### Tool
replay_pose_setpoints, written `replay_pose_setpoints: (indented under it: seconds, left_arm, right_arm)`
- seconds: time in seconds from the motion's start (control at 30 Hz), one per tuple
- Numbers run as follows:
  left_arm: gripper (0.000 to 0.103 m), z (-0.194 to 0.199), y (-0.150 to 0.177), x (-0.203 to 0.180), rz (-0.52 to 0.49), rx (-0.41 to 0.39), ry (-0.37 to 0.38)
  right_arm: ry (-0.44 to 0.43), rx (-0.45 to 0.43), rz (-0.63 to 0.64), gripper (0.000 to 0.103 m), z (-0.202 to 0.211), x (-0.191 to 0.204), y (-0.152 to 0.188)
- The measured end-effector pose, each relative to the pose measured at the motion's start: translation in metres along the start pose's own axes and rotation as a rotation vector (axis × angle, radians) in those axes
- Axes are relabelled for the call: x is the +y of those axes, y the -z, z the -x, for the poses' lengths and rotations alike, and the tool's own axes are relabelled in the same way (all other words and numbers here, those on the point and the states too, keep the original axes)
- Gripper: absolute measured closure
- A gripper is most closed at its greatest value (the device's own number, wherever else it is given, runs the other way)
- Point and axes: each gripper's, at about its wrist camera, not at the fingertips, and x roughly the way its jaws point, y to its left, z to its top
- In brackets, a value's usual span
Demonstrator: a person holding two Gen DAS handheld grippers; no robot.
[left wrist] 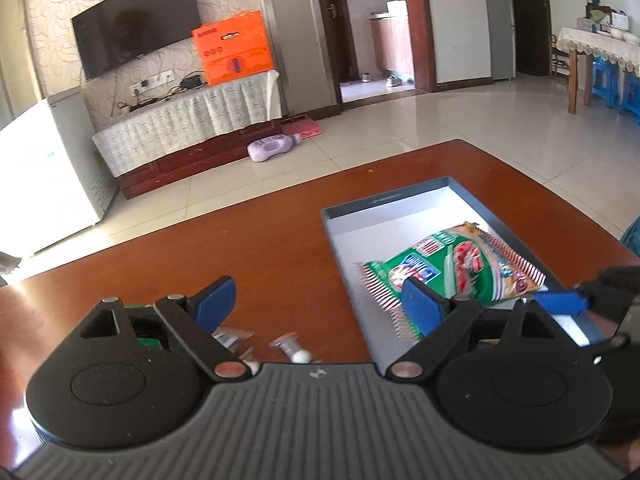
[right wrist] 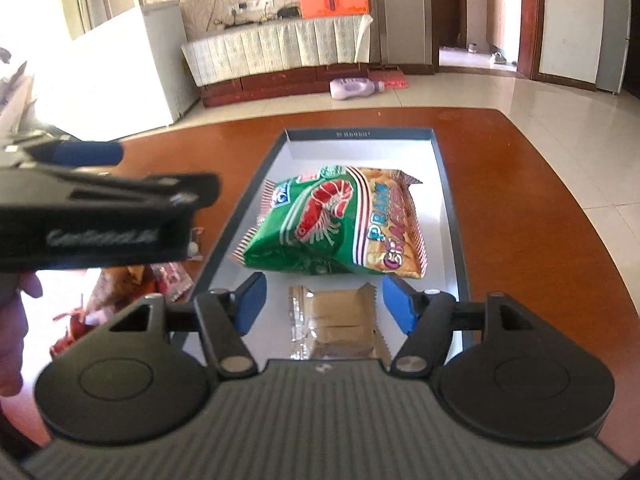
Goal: Organize snacks
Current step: 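Open left gripper to drop the green bag in the box while right gripper releases the tan packet, then move left gripper to an orange packet while right gripper reaches the gold chocolate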
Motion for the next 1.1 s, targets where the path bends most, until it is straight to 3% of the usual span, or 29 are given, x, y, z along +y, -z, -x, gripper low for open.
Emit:
replay_pose_setpoints:
  seconds: [0.33,0.7,0.87,1.1]
  left_arm:
    - [0.011,0.054,0.027,0.044,0.056,-0.023,-0.047]
    - [0.011,0.086,0.053,0.08,0.119,-0.014,-0.093]
    - [0.011,0.091,0.07,0.096,0.155,-0.012,-0.113]
    - [0.011,0.091,0.097,0.122,0.206,-0.001,-0.152]
  right_arm:
    - [-0.026,-0.07,0.007,0.036,0.024,0.012,0.006]
    - [-0.075,-0.152,0.051,0.036,0.045,0.043,0.01]
    - [-0.118,-0.17,0.138,0.036,0.051,0.069,0.019]
    - [-0.161,-0.127,0.268,0.037,0.049,0.1,0.035]
